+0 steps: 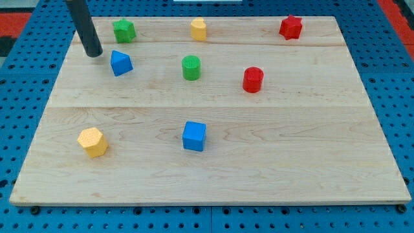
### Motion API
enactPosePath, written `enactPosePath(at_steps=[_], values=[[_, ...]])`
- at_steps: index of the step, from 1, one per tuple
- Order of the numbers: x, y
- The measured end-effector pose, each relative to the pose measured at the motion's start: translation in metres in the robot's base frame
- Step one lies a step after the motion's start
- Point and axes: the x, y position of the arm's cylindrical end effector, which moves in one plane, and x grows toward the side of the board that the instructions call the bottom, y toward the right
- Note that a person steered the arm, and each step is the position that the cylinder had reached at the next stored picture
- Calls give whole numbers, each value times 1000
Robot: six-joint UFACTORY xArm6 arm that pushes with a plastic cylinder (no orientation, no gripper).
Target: Push the blue triangle into the green circle
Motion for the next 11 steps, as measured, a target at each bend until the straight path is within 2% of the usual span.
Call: enactPosePath(at_steps=[1, 4, 5, 6, 7, 8, 9, 10, 11], values=[[10, 8], [19, 142], [17, 126], [4, 60], [35, 40], [39, 84], [37, 165], [37, 197], [37, 205]])
